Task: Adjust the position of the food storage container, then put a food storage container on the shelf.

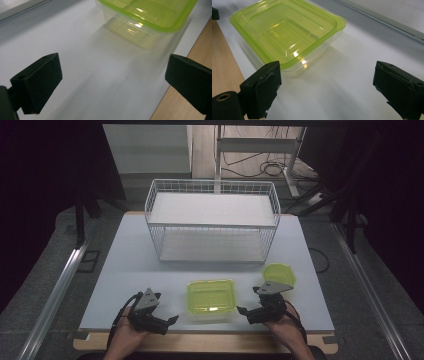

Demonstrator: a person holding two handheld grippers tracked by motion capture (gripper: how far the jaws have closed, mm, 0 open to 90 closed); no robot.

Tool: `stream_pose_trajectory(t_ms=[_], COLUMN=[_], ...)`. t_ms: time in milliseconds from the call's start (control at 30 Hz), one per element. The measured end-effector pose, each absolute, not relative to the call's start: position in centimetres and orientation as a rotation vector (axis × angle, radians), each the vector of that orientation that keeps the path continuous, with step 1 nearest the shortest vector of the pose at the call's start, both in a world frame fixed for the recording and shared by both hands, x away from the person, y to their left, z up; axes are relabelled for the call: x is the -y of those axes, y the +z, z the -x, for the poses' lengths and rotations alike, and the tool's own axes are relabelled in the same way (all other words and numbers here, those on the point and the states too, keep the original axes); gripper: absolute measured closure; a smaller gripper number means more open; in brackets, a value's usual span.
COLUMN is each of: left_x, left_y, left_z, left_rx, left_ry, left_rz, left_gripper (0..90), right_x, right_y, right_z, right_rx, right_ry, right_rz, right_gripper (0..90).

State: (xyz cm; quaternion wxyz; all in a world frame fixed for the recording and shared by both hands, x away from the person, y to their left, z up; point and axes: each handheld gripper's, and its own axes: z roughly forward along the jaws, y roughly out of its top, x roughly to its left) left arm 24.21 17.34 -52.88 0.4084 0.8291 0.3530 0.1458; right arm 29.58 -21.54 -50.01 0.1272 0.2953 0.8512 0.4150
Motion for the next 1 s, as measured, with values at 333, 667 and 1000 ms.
stream_pose_trajectory(t_ms=[333, 667, 1000], left_x=[-16.7, -16.2, -15.8], left_y=[-52.8, -51.9, -50.5], left_z=[-24.3, -24.2, -24.6], left_rx=[-0.921, -0.945, -0.916], left_ry=[0.369, 0.396, 0.366], left_rz=[-2.13, -2.098, -2.061], left_gripper=[1.7, 2.7, 28.4], right_x=[21.2, 20.8, 20.1], right_y=[-50.0, -49.3, -48.1], right_z=[-29.7, -29.6, -29.5], right_rx=[-2.444, -2.47, -2.507], right_ry=[1.226, 1.183, 1.196], right_rz=[-0.919, -0.919, -0.898], right_gripper=[4.4, 11.4, 31.3])
